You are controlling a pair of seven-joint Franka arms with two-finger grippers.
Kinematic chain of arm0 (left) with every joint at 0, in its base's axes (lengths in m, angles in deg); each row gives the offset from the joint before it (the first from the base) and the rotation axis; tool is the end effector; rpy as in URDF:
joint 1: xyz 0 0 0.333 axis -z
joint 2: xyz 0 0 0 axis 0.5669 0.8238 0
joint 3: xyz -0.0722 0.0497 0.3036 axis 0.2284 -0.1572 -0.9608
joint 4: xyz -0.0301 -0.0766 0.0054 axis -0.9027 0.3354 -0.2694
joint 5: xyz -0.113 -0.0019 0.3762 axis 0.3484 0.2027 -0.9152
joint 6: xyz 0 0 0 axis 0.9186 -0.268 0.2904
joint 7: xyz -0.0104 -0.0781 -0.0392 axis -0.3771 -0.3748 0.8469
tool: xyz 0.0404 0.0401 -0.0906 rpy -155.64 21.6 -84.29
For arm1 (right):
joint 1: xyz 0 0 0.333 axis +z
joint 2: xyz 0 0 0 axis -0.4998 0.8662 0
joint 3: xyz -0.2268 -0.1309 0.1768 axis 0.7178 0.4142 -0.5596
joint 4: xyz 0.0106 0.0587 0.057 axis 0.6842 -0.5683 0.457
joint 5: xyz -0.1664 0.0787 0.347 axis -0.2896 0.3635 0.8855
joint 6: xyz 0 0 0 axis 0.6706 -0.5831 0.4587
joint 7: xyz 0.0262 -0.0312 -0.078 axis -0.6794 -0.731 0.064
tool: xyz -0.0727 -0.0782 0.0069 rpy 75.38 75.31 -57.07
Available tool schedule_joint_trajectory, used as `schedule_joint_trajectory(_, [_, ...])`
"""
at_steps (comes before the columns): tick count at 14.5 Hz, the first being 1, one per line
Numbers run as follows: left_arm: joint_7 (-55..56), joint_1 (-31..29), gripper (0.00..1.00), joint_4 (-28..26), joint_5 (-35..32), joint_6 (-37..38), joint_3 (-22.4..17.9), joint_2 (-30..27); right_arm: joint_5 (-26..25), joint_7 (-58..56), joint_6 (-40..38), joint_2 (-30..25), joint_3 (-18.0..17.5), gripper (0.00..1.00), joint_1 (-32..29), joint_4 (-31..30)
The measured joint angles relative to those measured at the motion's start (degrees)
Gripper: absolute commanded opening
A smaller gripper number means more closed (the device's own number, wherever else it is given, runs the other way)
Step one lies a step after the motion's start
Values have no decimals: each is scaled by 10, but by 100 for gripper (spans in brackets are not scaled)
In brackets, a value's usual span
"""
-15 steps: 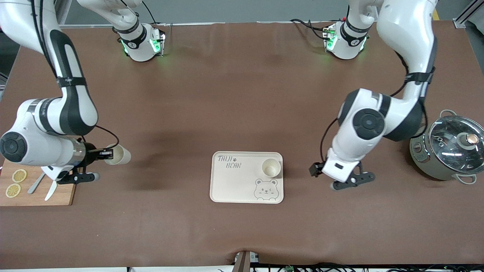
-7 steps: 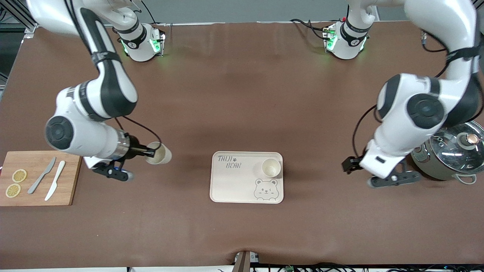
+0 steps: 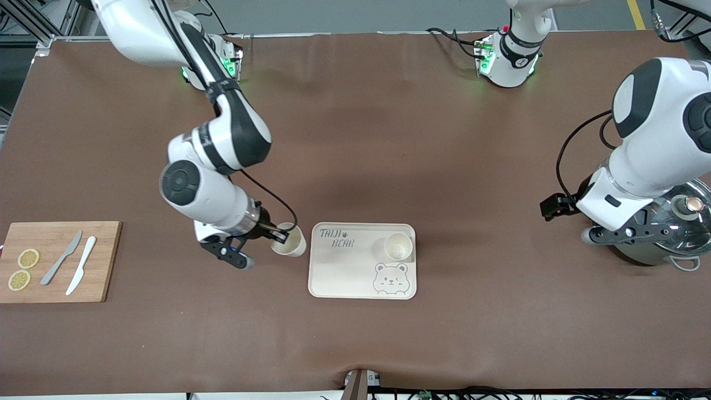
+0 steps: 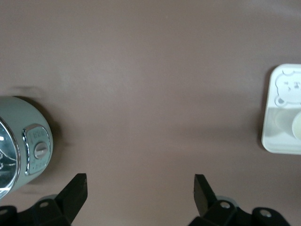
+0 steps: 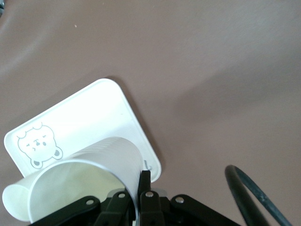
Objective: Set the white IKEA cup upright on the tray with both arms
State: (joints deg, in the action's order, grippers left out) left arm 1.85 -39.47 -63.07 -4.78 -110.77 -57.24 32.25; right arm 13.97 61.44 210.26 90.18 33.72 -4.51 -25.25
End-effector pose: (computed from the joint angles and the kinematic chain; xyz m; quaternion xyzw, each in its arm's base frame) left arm 0.6325 -0.1199 0.5193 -0.9995 0.0016 -0.0050 0.0306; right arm 0.6511 0.3189 0.3566 -0.9623 0.2503 0.0228 0.1040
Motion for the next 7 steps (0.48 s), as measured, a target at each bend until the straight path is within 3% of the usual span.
schedule_joint_trajectory(7, [-3, 0, 100, -43, 14, 16, 9, -57, -11, 64, 77, 77, 3, 0, 49, 43])
